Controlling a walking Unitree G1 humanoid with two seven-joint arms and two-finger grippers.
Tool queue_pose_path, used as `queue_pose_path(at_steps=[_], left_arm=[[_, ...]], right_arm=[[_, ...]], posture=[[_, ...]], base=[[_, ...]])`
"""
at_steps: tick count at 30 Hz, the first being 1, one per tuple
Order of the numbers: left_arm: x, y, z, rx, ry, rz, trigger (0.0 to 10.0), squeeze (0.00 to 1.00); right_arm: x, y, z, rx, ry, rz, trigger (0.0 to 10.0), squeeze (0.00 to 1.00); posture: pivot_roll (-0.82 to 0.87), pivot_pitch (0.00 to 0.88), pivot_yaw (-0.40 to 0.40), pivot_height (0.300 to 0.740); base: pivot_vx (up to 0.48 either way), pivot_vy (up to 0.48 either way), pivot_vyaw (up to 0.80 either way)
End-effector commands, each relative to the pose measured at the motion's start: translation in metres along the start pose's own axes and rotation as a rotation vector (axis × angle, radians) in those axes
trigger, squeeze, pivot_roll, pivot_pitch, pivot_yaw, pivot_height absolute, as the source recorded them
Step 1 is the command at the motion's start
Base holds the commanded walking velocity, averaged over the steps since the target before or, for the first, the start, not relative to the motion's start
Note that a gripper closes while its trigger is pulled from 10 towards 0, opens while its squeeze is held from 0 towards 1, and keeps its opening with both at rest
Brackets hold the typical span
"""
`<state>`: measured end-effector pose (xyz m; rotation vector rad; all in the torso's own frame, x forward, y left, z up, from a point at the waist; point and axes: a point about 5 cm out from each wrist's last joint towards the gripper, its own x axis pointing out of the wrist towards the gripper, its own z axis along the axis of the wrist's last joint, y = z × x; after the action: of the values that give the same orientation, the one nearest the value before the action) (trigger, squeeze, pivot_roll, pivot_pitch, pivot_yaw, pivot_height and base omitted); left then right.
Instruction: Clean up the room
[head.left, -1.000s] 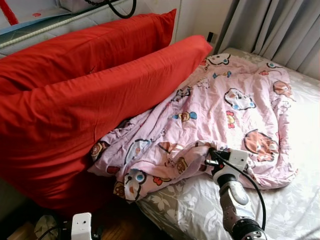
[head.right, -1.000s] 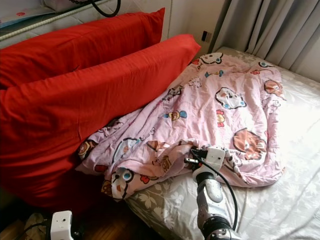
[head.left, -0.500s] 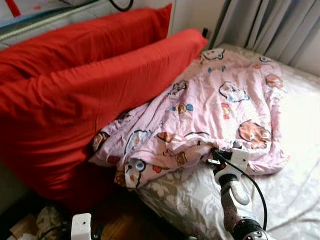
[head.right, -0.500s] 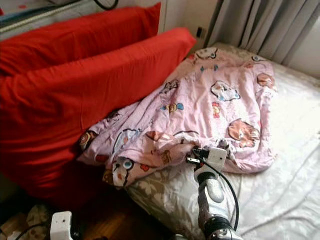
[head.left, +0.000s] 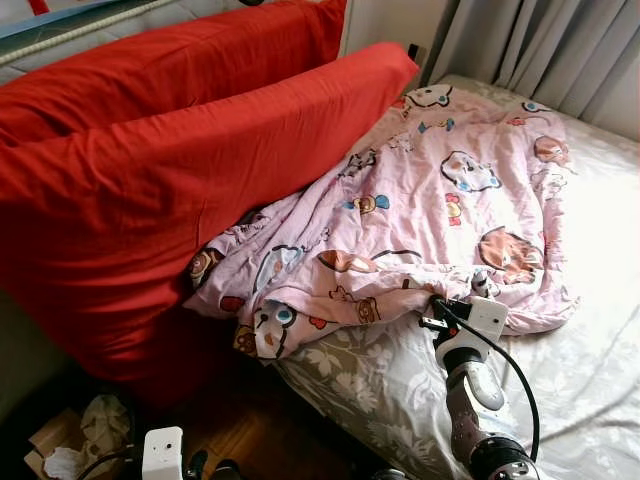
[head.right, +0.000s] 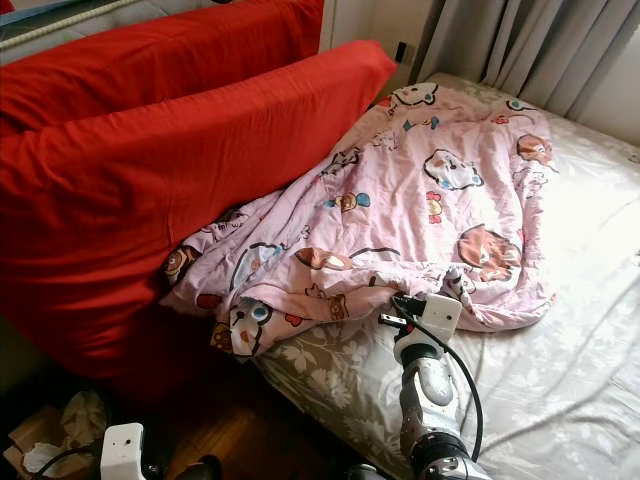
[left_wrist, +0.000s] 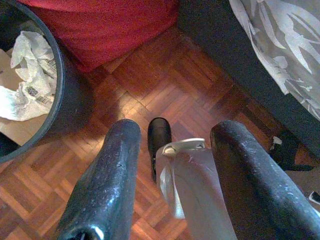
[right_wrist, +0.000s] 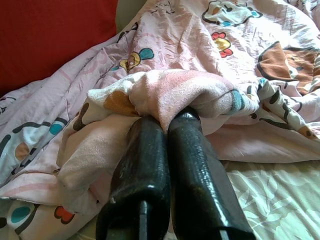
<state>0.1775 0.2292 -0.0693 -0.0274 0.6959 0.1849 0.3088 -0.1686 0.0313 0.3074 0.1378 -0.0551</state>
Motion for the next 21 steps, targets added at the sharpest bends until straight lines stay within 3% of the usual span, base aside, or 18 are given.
queue_pose_path(at_steps=[1,21], left_arm=[[-0.0031,-0.001,-0.0091,0.01,0.036,-0.01,10.0,0.0],[-0.0032,0.0001,-0.0089,0.005,0.035,-0.01,10.0,0.0]], right_arm=[[-0.0025,-0.0091,0.0014,-0.004,-0.015,-0.033,10.0,0.0],[-0.0021,-0.0133,0.0041,-0.001,-0.023,-0.043,10.0,0.0]], posture=[[0.13,0.171,-0.079,0.74],[0.14,0.177,-0.08,0.74]], base=[[-0.281,0.0,0.0],[-0.291,0.0,0.0]])
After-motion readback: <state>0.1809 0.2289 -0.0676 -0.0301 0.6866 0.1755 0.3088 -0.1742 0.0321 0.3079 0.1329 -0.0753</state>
